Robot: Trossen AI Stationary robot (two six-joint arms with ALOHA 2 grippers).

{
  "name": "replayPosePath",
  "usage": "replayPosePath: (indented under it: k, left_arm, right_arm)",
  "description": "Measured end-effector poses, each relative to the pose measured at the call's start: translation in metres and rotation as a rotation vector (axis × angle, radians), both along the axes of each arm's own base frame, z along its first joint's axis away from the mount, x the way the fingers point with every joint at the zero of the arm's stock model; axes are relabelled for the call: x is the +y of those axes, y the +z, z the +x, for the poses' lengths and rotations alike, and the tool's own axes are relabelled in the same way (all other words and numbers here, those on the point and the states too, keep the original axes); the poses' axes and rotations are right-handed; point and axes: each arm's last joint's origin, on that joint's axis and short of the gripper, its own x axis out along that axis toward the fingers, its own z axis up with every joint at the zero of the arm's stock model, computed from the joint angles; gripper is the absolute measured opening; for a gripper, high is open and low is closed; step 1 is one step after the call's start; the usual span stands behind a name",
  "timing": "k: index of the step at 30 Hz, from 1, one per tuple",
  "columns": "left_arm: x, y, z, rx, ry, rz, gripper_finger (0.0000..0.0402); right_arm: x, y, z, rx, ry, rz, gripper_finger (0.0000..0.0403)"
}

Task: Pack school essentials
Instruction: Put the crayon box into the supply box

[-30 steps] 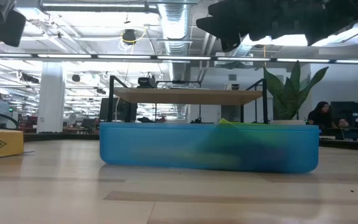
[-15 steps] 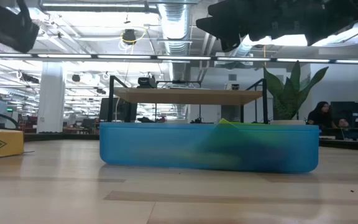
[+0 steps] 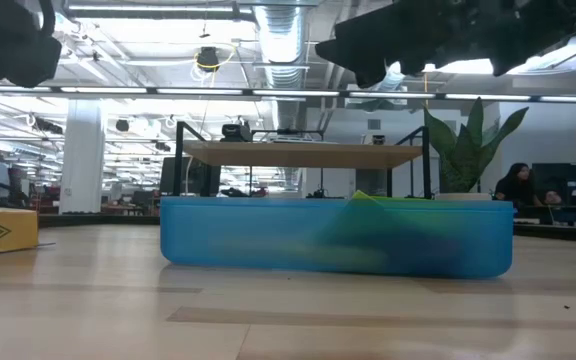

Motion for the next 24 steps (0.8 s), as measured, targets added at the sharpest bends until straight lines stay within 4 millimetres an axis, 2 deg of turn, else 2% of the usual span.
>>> replayPosePath:
  k: [14,20,24]
  left_arm:
    - [0.0005,-0.0068,-0.0012,-0.056,0.130,-0.001,0.0399]
    - [0.0047,-0.0079,-0.0077,0.028,0.151,0.020,0.0399]
    - [0.0025,-0.0077,-0.0052,0.000,0.177,-0.007,0.0399]
  right_arm:
    - [0.0047,0.0032,0.0003,-0.021,0.016,0.004,0.0212]
    - [0.0056,0.0025,0.0000,-0.014,0.019,0.004,0.0214]
    - [0.0066,0.0005,-0.0005,0.007,0.023,0.001,0.0213]
